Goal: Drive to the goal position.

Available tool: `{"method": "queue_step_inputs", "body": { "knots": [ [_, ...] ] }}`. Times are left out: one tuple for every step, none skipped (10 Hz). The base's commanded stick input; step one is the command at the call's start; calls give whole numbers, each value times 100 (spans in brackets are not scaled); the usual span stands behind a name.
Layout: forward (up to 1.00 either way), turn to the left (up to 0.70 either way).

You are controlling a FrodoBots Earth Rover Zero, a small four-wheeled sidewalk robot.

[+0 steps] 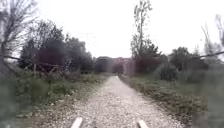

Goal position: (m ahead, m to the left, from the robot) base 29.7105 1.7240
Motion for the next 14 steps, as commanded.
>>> {"method": "queue_step_inputs", "body": {
  "knots": [
    [70, -22],
    [70, -26],
    [70, -7],
    [70, 0],
    [70, 0],
    [70, 0],
    [70, 0],
    [70, 0],
    [70, 0],
    [70, 0],
    [70, 0],
    [70, 0],
    [70, -33],
    [70, -17]
  ]
}}
